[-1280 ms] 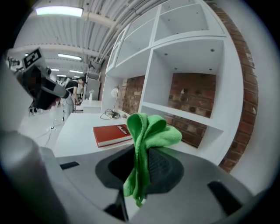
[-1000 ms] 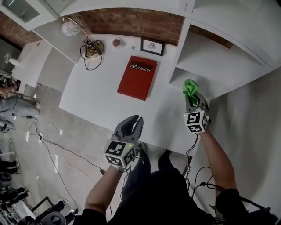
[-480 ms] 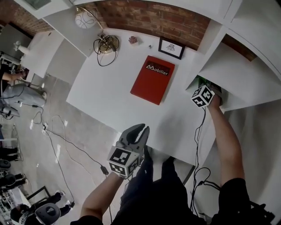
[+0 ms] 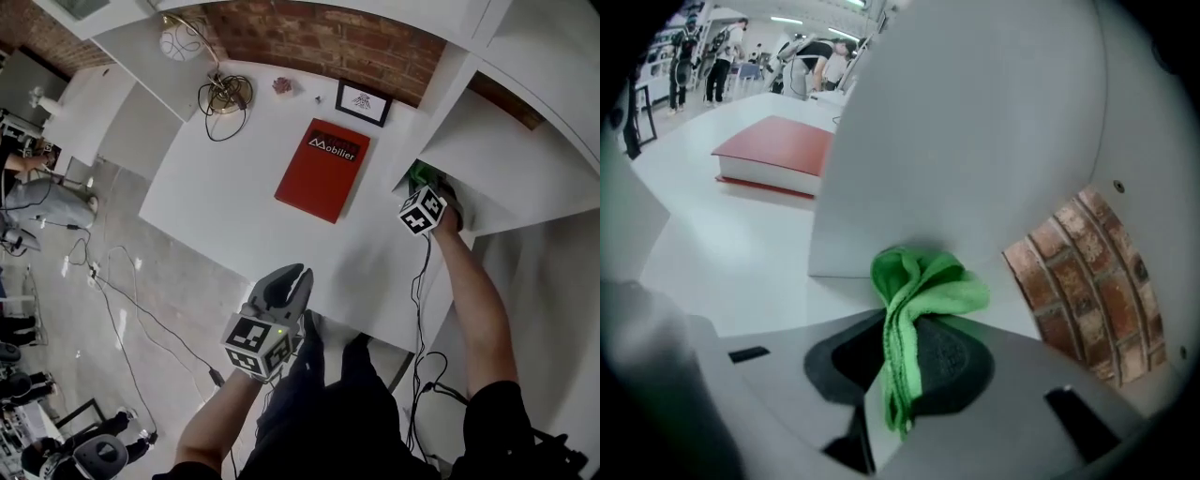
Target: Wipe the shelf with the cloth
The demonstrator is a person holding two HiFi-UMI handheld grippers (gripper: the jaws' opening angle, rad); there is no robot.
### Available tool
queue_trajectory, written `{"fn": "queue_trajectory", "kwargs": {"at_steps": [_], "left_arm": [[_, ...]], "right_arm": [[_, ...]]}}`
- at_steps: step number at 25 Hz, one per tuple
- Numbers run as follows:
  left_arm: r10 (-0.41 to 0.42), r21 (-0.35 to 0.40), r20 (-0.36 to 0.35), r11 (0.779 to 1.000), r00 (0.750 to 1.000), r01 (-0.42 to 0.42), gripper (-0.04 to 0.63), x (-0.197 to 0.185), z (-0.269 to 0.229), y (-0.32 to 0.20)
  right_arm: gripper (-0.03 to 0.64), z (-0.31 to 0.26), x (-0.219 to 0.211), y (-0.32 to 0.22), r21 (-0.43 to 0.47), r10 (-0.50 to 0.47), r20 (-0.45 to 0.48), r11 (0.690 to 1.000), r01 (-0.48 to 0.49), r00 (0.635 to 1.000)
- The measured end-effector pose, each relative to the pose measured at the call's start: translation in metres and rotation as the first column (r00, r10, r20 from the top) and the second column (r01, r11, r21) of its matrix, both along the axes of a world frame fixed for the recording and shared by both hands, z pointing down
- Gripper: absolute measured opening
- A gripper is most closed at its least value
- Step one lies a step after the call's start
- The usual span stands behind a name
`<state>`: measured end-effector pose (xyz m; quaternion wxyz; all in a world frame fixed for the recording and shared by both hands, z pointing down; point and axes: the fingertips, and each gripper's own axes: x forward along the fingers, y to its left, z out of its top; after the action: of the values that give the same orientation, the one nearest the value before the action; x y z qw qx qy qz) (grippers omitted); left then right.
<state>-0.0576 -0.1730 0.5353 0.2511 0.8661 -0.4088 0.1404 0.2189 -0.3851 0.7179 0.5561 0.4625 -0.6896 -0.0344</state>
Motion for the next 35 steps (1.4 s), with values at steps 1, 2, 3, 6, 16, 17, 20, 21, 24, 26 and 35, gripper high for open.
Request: {"fn": "queue_trajectory", "kwargs": {"at_steps": [1,2,3,6,16,17,20,21,24,26,35], "left_arm": [[0.005,0.003,-0.005,1.0,1.0,-0.005,0.057,0.004,-0.002,-0.001],[0.012,0.003,-0.009,1.0,1.0,-0.012,0.057,0.008,-0.003,-0.001],[0.021,0.001,-0.011,1.0,1.0,-0.021,0.057,0.012,-0.003,-0.001],[0.049,0.001,-0.014,0.999,0.999,-0.049,0.057,0.024,-0.005,-0.001],[0.13,0.019,-0.036,0.991,0.991,-0.13,0.057,0.063,-0.018,-0.005],[0.137,0.024,-0.036,0.99,0.99,-0.136,0.057,0.066,-0.019,-0.007],[0.142,0.032,-0.044,0.989,0.989,-0.141,0.057,0.07,-0.023,-0.01],[0.139,0.029,-0.046,0.99,0.989,-0.138,0.057,0.07,-0.022,-0.01],[0.12,0.004,-0.039,0.993,0.992,-0.12,0.057,0.062,-0.015,-0.007],[0.113,-0.017,-0.02,0.993,0.993,-0.114,0.057,0.054,-0.006,-0.004],[0.053,-0.082,-0.003,0.995,0.999,-0.053,0.057,0.021,0.021,0.006]], "right_arm": [[0.064,0.001,-0.005,0.008,-0.011,-0.003,0.03,1.0,0.003,1.0],[0.066,0.001,-0.01,0.015,-0.023,-0.002,0.063,1.0,0.004,0.998],[0.065,0.001,-0.014,0.023,-0.035,-0.001,0.094,0.999,0.004,0.996],[0.066,0.001,-0.025,0.044,-0.063,-0.015,0.138,0.998,0.024,0.99],[0.064,-0.043,-0.037,0.097,0.018,-0.058,0.193,0.998,0.056,0.979],[0.064,-0.053,-0.03,0.093,0.067,-0.055,0.168,0.997,0.044,0.984],[0.063,-0.075,0.0,0.073,0.196,-0.011,0.062,0.981,-0.001,0.998],[0.063,-0.077,0.013,0.064,0.226,0.012,0.025,0.974,-0.018,1.0],[0.063,-0.07,0.054,0.032,0.267,0.082,-0.071,0.962,-0.061,0.994],[0.063,-0.058,0.079,0.01,0.256,0.116,-0.122,0.963,-0.081,0.986],[0.061,-0.001,0.097,-0.008,0.052,0.084,-0.153,0.996,-0.077,0.985]]}}
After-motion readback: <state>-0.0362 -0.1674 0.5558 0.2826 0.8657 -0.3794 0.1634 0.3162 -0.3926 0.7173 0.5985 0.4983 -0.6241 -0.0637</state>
